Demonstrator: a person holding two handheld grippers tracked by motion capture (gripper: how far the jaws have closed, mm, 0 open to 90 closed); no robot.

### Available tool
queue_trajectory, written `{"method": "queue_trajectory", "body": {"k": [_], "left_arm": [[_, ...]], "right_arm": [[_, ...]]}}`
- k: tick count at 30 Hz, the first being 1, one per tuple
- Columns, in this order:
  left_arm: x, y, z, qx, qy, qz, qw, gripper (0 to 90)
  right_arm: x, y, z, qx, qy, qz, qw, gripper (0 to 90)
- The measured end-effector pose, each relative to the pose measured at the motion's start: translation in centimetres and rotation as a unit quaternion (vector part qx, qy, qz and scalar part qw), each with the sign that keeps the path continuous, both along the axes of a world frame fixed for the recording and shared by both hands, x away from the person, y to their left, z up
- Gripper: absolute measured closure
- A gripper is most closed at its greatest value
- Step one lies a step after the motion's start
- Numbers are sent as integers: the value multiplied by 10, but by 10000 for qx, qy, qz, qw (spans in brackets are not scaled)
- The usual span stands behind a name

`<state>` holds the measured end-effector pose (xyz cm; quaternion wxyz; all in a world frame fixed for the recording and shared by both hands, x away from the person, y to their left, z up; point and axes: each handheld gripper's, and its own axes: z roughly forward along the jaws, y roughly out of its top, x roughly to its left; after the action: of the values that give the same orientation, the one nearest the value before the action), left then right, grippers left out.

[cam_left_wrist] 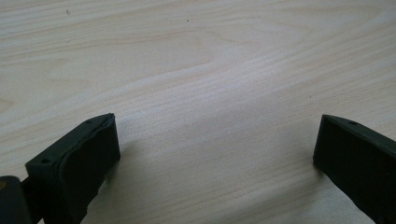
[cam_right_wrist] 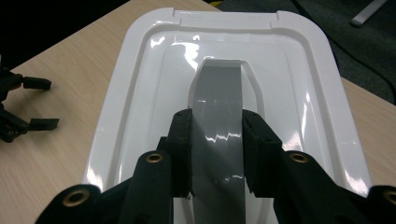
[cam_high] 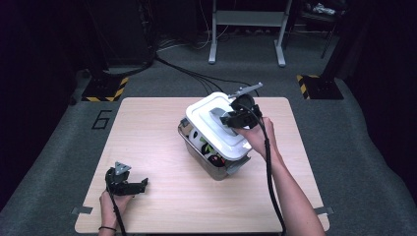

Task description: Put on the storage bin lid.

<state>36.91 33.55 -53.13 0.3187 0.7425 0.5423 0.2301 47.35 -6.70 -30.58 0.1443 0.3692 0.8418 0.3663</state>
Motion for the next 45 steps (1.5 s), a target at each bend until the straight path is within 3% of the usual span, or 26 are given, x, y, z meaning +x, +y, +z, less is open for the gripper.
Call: {"method": "queue_trajectory", "body": {"k": [10, 17, 24, 28, 31, 33, 36, 45], "left_arm": [[0, 0, 0, -9, -7, 11, 10000, 4], [0, 0, 0, -7, -7, 9, 10000, 4], [0, 0, 0, -8, -8, 9, 10000, 4], [0, 0, 0, -8, -8, 9, 10000, 4], [0, 0, 0, -7, -7, 8, 10000, 3], [0, 0, 0, -7, -8, 8, 10000, 4], [0, 0, 0, -11, -6, 8, 10000, 3], [0, 0, 0, -18, -4, 2, 10000, 2]], "right_arm": [[13, 34, -15, -486, 316, 143, 9982, 670], [17, 45, -19, -600, 543, 101, 9967, 668], [20, 46, -23, -554, 554, 149, 9968, 649], [20, 44, -24, -469, 559, 195, 9971, 582], [18, 38, -18, -312, 445, 197, 9983, 437], [14, 30, -12, -162, 333, 163, 9992, 292], [6, 14, -5, 34, 162, 57, 9998, 175], [-23, -49, -9, 388, -211, -325, 9985, 0]]}}
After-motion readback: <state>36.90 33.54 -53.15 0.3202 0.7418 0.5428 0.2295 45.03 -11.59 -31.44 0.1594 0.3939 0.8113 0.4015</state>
